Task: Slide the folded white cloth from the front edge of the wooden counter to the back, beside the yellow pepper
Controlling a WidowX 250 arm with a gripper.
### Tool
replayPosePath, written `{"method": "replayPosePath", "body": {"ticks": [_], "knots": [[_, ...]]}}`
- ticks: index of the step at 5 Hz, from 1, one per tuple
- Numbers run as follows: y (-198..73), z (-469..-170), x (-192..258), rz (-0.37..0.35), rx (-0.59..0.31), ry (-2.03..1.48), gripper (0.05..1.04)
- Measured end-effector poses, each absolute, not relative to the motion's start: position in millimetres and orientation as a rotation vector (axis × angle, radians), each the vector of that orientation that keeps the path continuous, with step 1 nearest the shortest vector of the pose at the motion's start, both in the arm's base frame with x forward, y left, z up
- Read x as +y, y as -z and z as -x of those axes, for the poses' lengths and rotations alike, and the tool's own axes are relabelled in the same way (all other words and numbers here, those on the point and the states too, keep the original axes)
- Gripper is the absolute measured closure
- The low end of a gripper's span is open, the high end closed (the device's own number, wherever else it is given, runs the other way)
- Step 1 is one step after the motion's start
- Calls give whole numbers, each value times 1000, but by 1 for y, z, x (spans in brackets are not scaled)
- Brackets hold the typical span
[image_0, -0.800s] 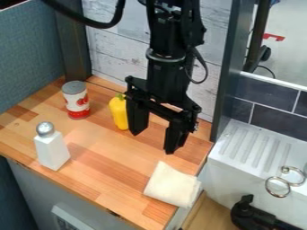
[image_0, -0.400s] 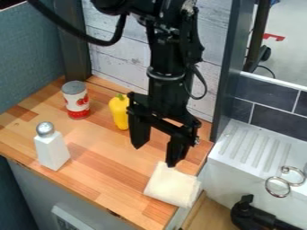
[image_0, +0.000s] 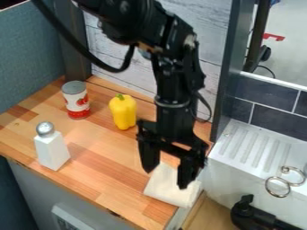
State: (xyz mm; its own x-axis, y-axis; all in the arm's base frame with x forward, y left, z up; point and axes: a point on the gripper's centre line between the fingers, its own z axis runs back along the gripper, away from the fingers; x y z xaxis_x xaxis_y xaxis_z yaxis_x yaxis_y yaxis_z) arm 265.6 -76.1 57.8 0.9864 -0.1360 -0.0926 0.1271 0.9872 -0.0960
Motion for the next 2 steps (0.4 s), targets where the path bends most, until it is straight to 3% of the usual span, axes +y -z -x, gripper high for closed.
{"method": "replayPosePath", "body": {"ticks": [2], "knots": [[-25, -277, -85, 186, 113, 104, 82]]}}
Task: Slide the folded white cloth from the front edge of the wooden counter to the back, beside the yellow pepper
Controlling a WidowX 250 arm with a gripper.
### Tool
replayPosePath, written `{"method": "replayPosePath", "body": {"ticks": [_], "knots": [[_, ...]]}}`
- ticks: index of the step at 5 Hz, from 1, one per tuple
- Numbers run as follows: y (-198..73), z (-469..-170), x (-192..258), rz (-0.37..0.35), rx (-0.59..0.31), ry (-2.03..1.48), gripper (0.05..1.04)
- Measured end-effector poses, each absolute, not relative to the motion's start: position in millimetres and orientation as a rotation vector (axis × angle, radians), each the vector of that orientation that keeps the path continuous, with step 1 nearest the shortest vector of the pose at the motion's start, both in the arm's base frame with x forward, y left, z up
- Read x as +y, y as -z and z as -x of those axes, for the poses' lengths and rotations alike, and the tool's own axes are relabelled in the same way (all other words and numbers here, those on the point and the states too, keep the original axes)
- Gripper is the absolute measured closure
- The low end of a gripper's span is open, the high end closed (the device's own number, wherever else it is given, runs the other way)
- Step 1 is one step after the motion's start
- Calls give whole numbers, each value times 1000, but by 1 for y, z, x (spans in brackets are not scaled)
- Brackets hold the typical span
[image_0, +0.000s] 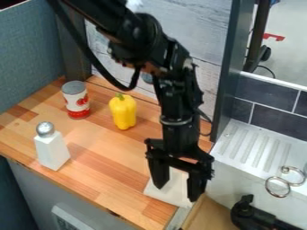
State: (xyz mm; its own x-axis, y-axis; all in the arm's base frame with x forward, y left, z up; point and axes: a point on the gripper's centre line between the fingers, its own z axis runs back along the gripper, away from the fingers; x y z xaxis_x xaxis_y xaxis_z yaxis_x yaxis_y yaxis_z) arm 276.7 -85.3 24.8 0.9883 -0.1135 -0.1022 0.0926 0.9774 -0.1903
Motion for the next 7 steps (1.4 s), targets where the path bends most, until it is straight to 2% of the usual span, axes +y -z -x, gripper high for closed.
{"method": "replayPosePath", "body": {"ticks": [2, 3, 4, 5, 7], "knots": [[-9, -281, -77, 220, 164, 14, 82], [-8, -294, -64, 196, 171, -10, 82], [-8, -314, -36, 168, 165, -39, 82], [-8, -350, -22, 158, 149, 11, 82], [-12, -392, -19, 131, 87, 118, 82]]}}
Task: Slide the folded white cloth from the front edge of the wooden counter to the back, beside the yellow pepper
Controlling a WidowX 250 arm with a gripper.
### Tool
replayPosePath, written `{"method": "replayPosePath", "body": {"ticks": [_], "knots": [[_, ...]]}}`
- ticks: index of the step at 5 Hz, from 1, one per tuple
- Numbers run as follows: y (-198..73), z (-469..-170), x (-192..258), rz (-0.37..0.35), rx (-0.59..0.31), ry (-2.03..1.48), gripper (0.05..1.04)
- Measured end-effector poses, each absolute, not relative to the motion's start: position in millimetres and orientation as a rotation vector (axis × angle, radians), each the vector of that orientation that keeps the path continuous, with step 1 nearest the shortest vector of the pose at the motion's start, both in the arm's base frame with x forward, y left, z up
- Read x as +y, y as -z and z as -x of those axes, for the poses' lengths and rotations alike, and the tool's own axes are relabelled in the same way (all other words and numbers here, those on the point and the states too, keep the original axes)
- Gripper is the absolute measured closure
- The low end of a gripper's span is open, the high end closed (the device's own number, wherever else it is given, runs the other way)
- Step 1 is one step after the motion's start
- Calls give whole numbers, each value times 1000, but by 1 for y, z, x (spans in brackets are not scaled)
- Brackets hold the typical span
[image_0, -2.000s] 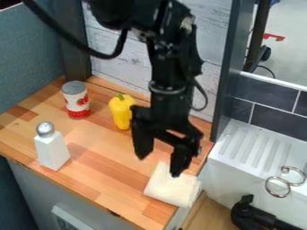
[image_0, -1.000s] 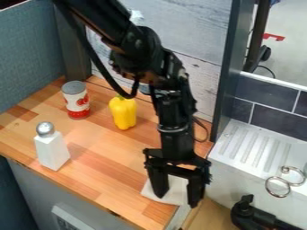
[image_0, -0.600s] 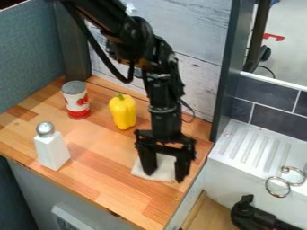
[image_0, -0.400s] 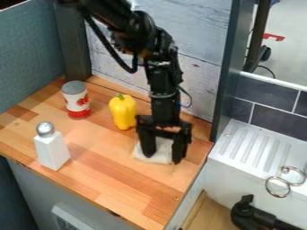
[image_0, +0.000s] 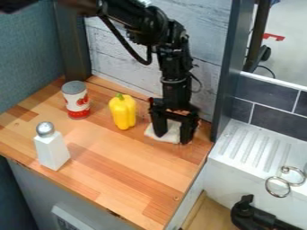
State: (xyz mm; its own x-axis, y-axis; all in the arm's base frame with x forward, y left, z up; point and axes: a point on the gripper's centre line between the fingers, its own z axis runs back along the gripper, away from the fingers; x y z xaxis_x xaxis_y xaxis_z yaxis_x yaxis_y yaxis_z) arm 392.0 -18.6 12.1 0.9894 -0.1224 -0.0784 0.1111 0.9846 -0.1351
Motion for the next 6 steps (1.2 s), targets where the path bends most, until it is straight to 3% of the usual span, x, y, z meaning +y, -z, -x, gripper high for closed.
{"method": "replayPosePath", "body": {"ticks": [2, 4, 5, 6], "knots": [[-17, -375, -14, 99, 93, 98, 83], [-62, -356, -10, 54, 1, 74, 83], [-86, -331, -22, 13, 23, 150, 83], [-114, -283, -14, -64, 55, 139, 83]]}}
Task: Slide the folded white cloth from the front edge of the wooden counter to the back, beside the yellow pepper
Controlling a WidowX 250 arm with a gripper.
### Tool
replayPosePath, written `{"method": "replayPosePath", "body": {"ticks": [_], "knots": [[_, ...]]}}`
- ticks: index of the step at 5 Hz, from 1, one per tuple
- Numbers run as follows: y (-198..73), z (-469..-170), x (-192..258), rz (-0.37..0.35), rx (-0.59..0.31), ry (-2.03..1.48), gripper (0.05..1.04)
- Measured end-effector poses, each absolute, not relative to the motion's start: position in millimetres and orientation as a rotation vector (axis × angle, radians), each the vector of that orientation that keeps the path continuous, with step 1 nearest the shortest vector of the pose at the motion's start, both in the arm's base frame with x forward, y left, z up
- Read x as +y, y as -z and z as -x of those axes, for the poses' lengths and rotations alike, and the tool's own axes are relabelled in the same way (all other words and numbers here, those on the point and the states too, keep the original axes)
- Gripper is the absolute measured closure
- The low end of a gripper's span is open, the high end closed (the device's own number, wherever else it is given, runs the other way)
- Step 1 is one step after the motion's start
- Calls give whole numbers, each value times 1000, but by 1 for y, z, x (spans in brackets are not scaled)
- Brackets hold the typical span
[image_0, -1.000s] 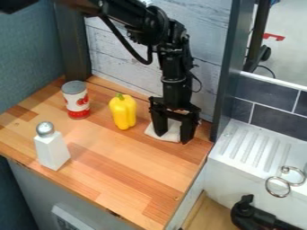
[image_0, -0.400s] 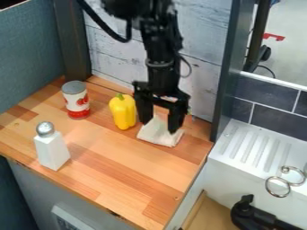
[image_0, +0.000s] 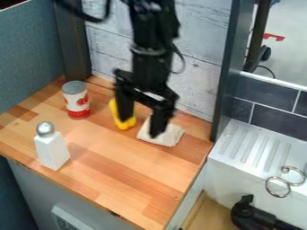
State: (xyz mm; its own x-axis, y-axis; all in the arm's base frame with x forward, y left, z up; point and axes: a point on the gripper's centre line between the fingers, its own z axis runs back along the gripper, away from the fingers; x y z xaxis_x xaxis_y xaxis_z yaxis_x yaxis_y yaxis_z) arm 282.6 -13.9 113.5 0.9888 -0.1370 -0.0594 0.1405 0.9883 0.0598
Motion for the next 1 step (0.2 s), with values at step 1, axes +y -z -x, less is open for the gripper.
{"method": "replayPosePath", "body": {"ticks": [1], "knots": [[-123, -259, -6, -97, 90, 159, 83]]}}
